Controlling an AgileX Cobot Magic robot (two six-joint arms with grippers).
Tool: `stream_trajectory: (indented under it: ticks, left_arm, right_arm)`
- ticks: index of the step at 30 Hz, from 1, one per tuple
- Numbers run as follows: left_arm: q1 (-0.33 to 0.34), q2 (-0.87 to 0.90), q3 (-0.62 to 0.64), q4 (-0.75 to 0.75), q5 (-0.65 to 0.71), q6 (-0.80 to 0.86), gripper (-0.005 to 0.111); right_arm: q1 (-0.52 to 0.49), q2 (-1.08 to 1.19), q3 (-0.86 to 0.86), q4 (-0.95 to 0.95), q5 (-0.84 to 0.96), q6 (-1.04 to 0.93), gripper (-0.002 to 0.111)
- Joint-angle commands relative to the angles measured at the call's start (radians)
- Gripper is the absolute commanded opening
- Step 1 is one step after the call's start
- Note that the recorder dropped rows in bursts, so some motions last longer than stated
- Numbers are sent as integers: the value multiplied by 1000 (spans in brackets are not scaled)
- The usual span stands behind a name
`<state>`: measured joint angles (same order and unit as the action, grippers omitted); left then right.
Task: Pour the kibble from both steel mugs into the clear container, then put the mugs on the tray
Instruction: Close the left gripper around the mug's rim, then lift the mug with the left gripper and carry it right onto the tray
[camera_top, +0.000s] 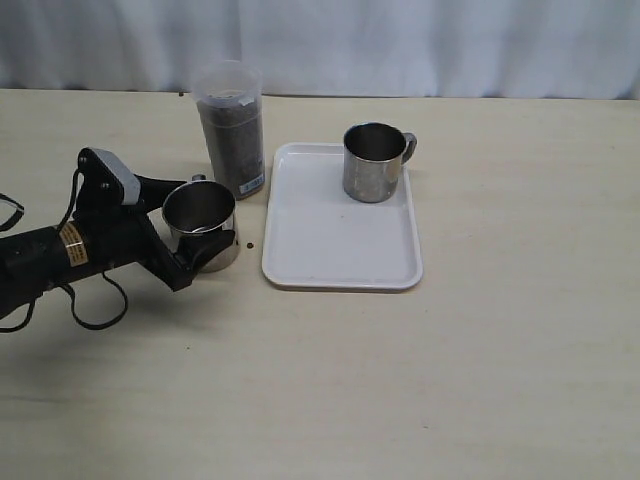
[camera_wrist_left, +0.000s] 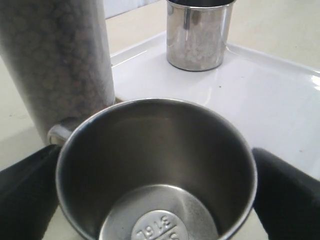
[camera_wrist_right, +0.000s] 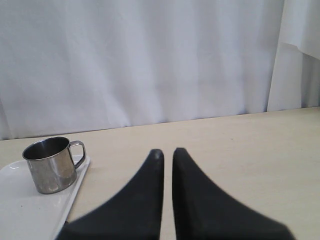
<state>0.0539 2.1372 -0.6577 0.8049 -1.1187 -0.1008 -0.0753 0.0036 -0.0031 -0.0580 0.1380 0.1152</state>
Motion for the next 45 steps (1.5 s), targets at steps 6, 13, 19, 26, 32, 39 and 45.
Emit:
stream_trajectory:
  ticks: [6, 13, 19, 26, 32, 39, 45]
  left_arm:
    - [-8, 1, -4, -12, -19, -7, 39]
    - [-8, -7, -4, -5, -69, 49, 3]
    - [-8, -88, -4, 97, -87, 40, 0]
    - [-8, -186, -4, 212, -87, -125, 0]
    - [-25, -222, -4, 300, -76, -269, 0]
    - [-200, -222, -65, 231, 76, -269, 0]
    - [-265, -202, -132, 122, 97, -269, 0]
  right_arm:
    - [-5, -4, 3, 3, 0, -6, 5]
    - [-5, -4, 3, 3, 0, -6, 5]
    - [-5, -4, 3, 3, 0, -6, 5]
    - [-5, -4, 3, 3, 0, -6, 5]
    - [-5, -4, 3, 3, 0, -6, 5]
    - [-5, -4, 3, 3, 0, -6, 5]
    - [-5, -4, 3, 3, 0, -6, 5]
